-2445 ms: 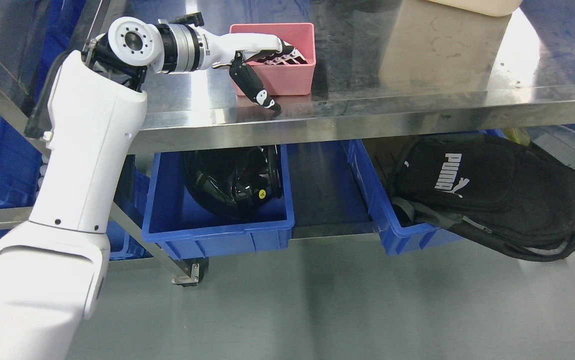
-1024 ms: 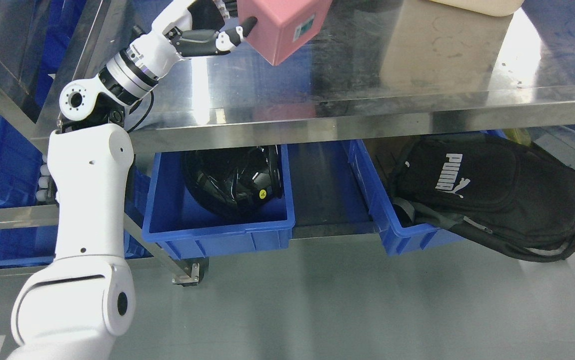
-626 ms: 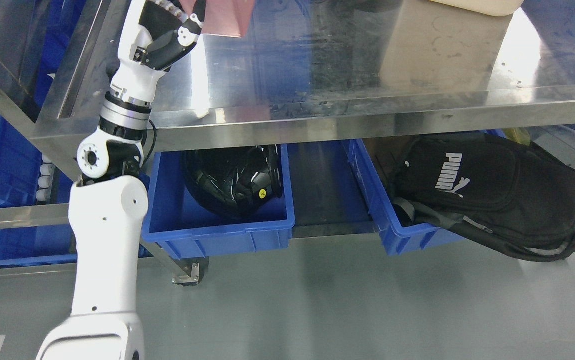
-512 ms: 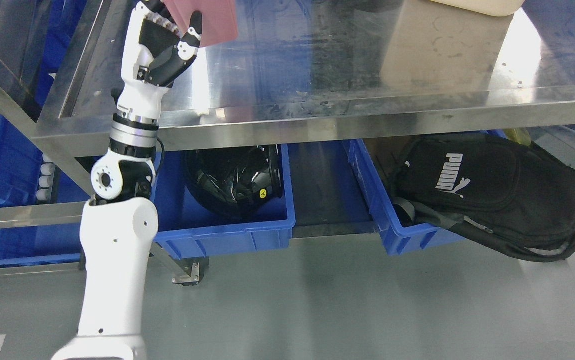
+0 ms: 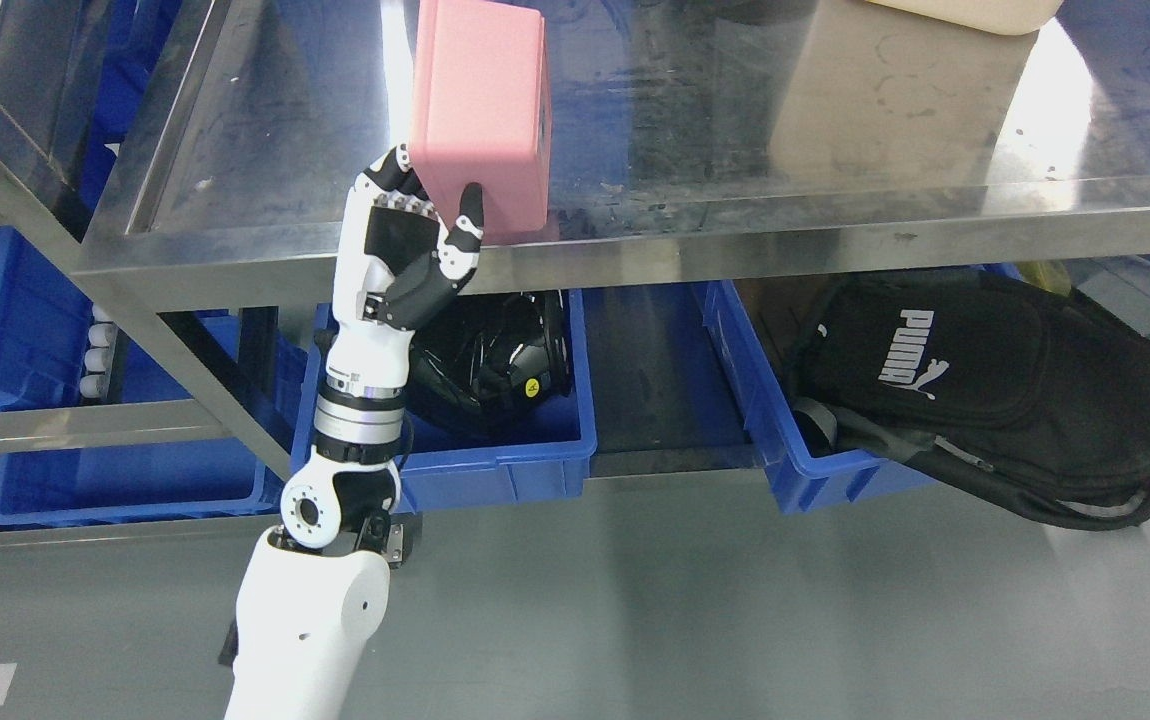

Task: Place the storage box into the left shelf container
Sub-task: 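Lift the pink box off the shelf and pull it toward the robot, then hold the pink box up in the left hand while turning toward the rack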

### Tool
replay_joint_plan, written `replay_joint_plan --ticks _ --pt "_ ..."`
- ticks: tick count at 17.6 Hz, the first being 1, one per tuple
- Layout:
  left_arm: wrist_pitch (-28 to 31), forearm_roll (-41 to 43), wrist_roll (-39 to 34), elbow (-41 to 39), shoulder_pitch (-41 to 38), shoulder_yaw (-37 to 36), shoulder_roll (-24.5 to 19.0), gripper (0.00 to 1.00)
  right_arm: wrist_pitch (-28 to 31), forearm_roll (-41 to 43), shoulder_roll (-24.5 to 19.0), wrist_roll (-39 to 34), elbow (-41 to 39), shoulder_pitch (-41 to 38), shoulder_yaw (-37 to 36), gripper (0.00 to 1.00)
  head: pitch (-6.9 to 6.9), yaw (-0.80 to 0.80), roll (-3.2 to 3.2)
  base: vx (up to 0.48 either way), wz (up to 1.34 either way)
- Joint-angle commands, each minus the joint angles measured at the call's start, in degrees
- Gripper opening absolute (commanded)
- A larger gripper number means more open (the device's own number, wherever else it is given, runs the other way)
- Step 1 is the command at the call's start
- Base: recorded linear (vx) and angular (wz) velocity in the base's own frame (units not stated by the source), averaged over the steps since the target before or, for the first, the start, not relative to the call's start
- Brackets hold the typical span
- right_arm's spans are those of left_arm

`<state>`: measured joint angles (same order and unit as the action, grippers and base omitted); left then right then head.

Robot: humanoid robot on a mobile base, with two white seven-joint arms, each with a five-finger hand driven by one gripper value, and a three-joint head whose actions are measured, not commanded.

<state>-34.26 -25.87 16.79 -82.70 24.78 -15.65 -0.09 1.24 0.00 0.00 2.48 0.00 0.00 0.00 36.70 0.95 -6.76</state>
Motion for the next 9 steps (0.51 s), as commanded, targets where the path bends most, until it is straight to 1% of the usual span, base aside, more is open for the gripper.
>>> replay_joint_plan --ticks 1,4,9 --pt "-1.0 -0.1 0.0 -8.7 -5.6 -6.4 -0.9 0.03 0.0 -0.1 1.0 0.0 -1.0 -0.5 -0.3 1.0 0.0 0.0 0.0 0.003 0.04" --pt "-1.4 -0.1 0.1 -8.7 -6.3 -5.1 -0.9 0.03 0.0 -0.1 1.0 0.0 -1.0 -0.5 -0.3 1.0 0.0 0.0 0.0 0.001 0.04" --pt "-1.8 -0.1 0.8 -8.7 -7.7 -4.9 -0.9 0.03 0.0 -0.1 1.0 0.0 -1.0 -0.5 -0.3 1.0 0.0 0.0 0.0 0.006 0.12"
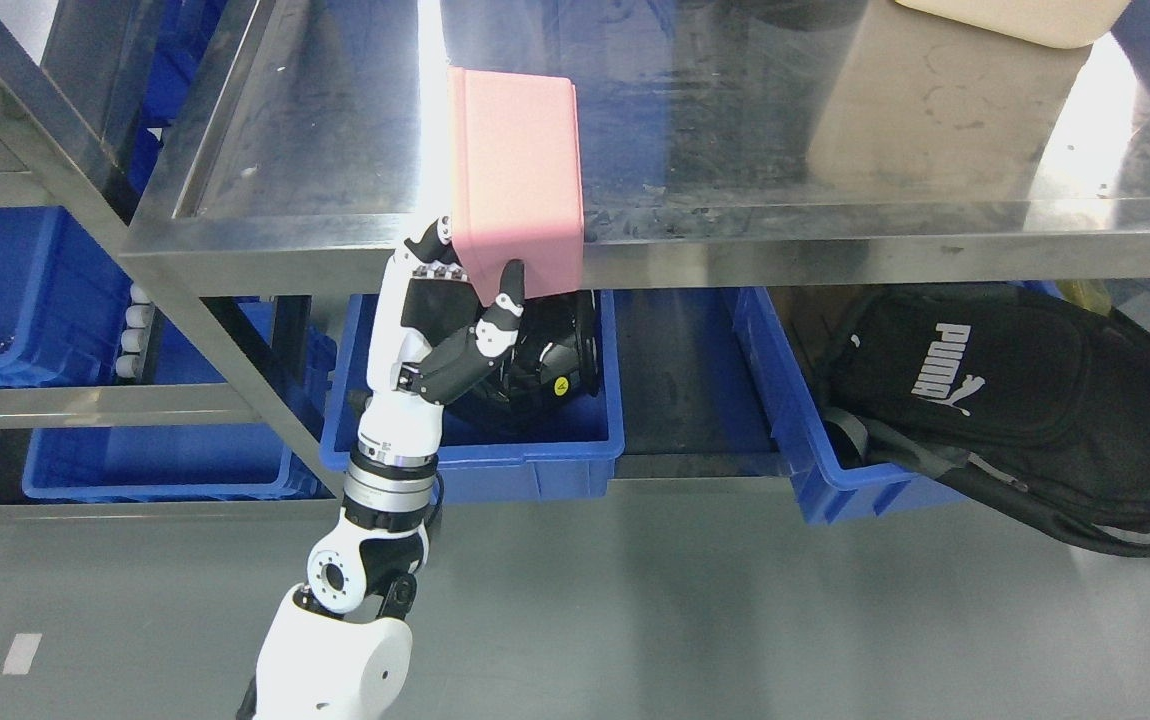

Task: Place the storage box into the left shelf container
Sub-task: 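Hold the pink box up in the left hand while turning toward the rack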

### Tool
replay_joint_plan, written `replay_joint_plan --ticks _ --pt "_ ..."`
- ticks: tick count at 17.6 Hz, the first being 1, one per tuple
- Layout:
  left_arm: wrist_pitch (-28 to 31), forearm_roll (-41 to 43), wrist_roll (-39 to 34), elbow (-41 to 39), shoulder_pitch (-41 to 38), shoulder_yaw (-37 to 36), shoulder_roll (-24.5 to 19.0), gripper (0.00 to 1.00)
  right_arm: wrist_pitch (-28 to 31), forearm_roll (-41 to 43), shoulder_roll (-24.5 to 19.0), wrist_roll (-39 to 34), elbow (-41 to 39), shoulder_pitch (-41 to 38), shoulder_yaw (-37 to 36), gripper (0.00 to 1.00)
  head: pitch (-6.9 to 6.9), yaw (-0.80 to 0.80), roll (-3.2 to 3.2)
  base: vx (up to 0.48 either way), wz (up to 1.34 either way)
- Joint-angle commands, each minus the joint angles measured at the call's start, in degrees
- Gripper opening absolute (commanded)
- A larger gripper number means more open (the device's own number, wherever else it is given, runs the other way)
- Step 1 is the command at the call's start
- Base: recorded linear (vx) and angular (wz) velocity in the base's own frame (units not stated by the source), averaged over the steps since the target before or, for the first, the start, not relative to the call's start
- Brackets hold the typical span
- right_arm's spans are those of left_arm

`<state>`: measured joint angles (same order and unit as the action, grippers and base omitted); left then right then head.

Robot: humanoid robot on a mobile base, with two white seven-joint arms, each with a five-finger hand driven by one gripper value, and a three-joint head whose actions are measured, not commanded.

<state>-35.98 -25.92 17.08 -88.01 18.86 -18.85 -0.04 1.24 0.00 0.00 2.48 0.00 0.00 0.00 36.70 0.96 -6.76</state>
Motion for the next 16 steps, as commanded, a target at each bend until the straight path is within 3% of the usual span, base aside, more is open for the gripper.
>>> replay_joint_plan --ticks 1,16 --pt "-0.1 0.0 0.6 -3.4 -1.8 -1.7 -1.0 0.03 0.0 -0.1 1.0 0.0 -1.0 -0.5 -0.3 1.0 0.0 0.0 0.0 0.011 0.14" --pt "-1.6 0.0 2.7 -3.4 -4.4 -1.7 -1.0 0.03 0.0 -0.1 1.0 0.0 -1.0 -0.5 -0.3 1.0 0.0 0.0 0.0 0.006 0.06"
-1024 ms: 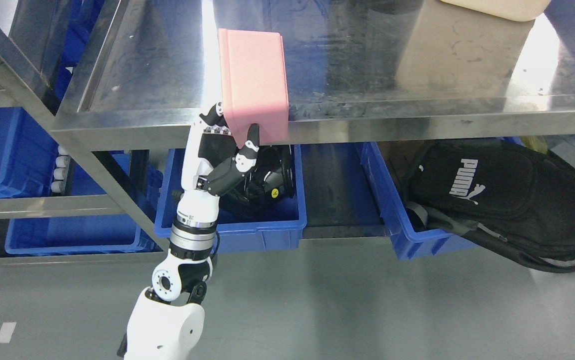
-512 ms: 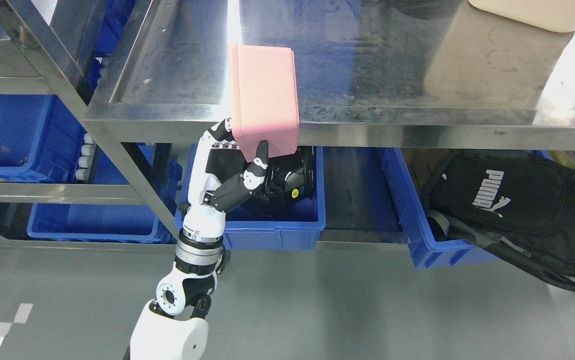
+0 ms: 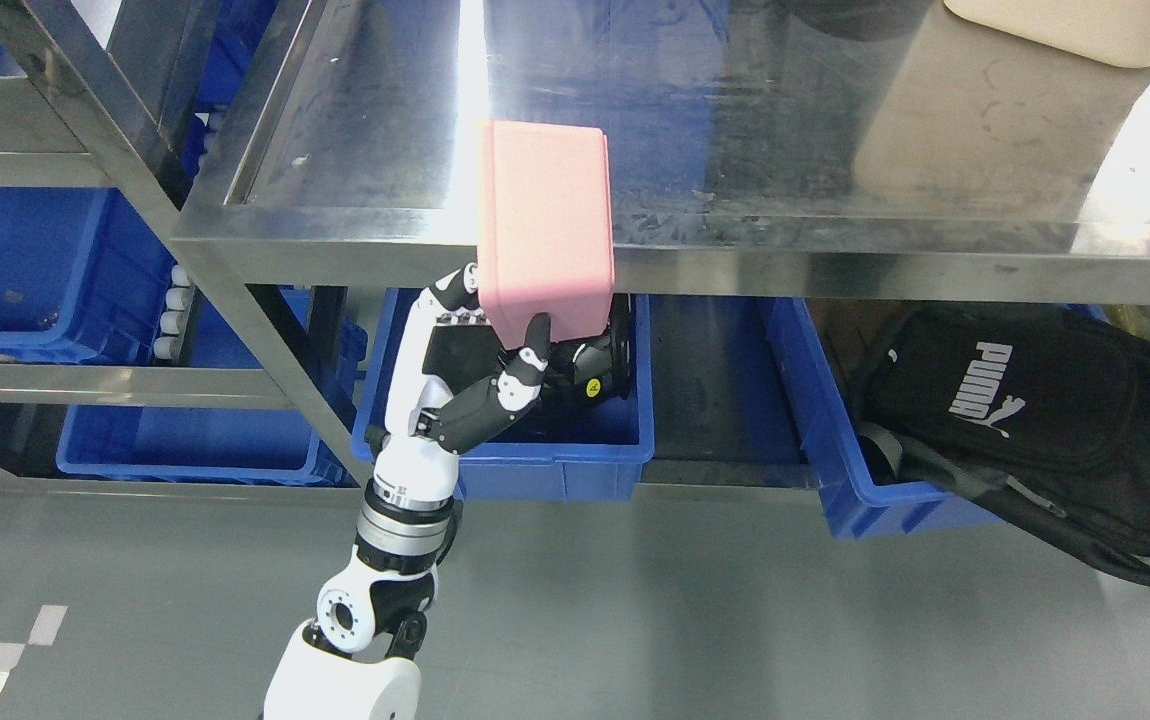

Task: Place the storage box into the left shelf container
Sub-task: 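Hold the pink box up in the left hand while turning toward the rack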

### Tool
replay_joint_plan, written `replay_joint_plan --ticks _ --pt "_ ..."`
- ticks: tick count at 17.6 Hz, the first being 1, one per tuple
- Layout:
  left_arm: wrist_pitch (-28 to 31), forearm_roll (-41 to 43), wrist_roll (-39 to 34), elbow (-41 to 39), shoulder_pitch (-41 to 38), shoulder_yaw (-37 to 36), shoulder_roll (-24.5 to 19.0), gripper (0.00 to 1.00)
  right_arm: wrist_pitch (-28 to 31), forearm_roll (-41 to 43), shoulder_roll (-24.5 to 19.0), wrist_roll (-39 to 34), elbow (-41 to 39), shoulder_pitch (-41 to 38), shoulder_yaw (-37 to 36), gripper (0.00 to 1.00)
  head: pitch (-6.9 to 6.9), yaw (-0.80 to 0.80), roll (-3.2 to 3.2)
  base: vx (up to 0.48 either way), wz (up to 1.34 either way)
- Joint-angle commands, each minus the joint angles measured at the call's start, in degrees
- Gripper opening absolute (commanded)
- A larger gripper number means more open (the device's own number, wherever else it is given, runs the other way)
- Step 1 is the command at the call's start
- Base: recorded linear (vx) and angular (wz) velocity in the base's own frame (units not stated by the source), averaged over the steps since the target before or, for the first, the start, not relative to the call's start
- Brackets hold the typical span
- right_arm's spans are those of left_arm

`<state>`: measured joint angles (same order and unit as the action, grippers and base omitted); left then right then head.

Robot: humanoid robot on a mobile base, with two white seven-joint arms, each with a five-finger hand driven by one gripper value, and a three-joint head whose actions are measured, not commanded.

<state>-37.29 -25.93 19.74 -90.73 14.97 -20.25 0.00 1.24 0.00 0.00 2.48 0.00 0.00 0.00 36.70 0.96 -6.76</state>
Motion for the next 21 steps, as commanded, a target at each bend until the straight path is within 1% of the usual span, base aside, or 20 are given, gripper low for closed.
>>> replay_joint_plan --ticks 1,9,15,21 --pt "-0.3 0.0 0.0 -0.7 -0.5 -0.3 -1.0 0.03 0.0 -0.1 1.0 0.0 -1.0 -0.5 -0.3 1.0 0.0 0.0 0.0 0.0 0.0" --pt "-0.3 0.0 0.0 -0.7 -1.1 -0.7 -1.0 0.03 0.0 -0.1 1.0 0.0 -1.0 -0.5 -0.3 1.0 0.0 0.0 0.0 0.001 0.11" --pt "-0.4 -0.1 0.0 -0.7 -1.5 -0.9 -1.0 0.03 0.0 -0.1 1.0 0.0 -1.0 -0.5 -0.3 1.0 0.03 0.0 0.0 0.116 1.32" --pt "-0.4 0.0 0.0 -0.5 -2.3 -0.1 -1.0 0.03 0.0 -0.1 1.0 0.0 -1.0 -0.5 -0.3 1.0 0.06 0.0 0.0 0.302 1.62"
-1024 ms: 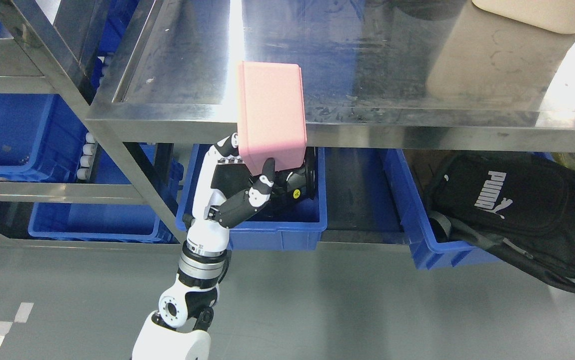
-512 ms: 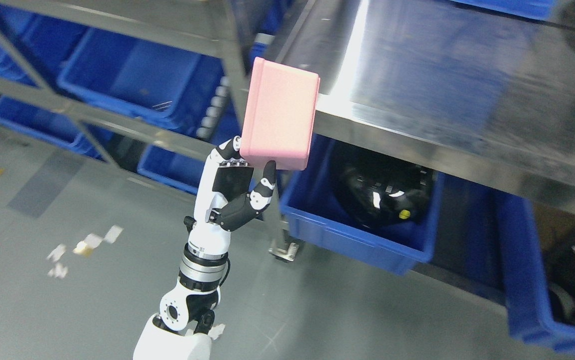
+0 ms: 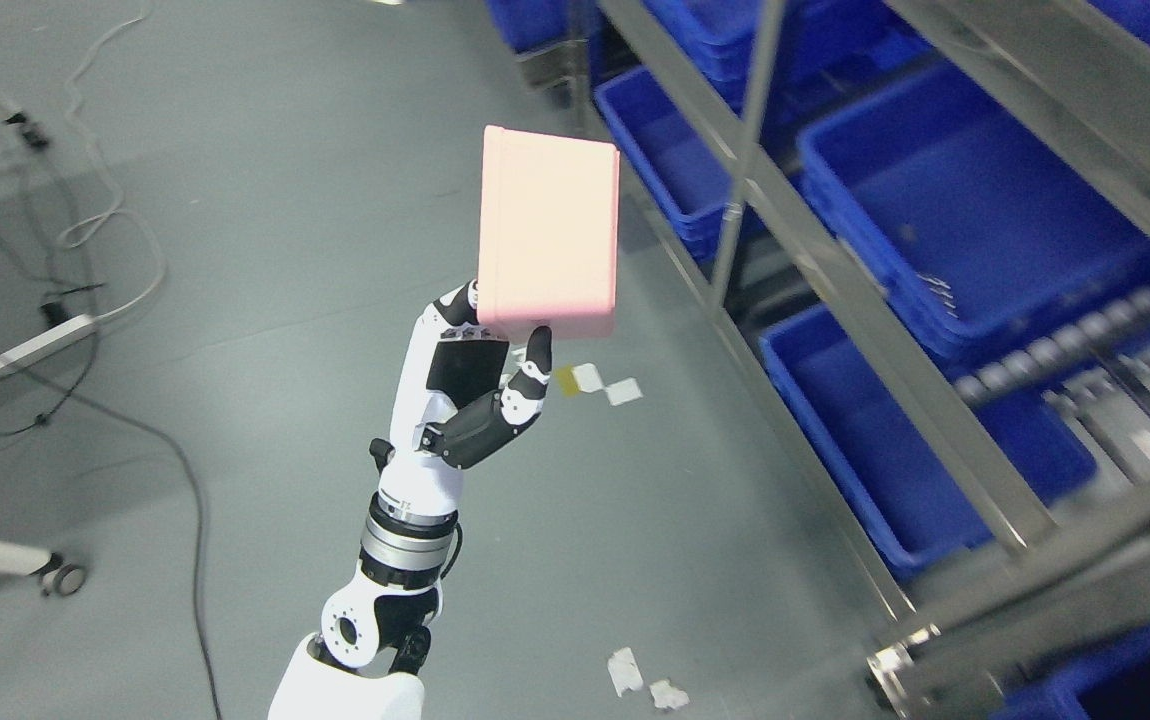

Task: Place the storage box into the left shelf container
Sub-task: 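Hold the pink box up in the left hand while turning toward the rack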

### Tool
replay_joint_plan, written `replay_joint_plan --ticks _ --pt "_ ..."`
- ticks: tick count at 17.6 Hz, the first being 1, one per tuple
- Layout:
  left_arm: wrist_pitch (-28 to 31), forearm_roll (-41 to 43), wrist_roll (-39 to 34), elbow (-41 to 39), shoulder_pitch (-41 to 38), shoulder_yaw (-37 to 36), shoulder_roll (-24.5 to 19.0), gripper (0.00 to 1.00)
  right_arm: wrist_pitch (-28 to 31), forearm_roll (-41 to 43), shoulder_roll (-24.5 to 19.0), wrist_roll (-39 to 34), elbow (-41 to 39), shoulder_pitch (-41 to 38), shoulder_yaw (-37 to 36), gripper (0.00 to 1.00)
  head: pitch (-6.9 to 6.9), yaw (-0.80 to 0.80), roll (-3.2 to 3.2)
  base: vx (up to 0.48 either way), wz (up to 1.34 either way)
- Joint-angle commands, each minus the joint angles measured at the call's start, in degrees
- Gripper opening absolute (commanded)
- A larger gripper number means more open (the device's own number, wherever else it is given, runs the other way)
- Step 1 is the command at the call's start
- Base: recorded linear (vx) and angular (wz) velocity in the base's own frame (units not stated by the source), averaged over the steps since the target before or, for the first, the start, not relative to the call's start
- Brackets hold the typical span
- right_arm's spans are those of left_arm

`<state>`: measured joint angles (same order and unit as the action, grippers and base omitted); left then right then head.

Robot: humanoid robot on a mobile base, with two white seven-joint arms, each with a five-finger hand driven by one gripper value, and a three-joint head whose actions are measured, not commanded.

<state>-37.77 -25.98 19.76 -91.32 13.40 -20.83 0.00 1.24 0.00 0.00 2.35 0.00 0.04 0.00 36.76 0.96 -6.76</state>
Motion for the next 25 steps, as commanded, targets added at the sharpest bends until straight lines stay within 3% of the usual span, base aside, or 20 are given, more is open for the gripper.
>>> replay_joint_plan --ticks 1,12,25 --pt "0.1 0.1 0.1 0.3 -1.4 1.0 -1.0 0.03 0.0 -0.1 1.0 0.1 -1.0 -0.6 -0.3 1.0 0.0 0.0 0.0 0.4 1.32" --pt "-0.3 0.1 1.2 1.3 -3.9 2.8 -1.0 0.03 0.0 -0.1 1.0 0.1 -1.0 -0.6 -0.3 1.0 0.01 0.0 0.0 0.432 0.47" --pt "0.7 5.6 11.7 5.9 -8.2 4.5 -1.0 0.03 0.0 -0.1 1.0 0.1 -1.0 -0.6 -0.3 1.0 0.01 0.0 0.0 0.577 0.18"
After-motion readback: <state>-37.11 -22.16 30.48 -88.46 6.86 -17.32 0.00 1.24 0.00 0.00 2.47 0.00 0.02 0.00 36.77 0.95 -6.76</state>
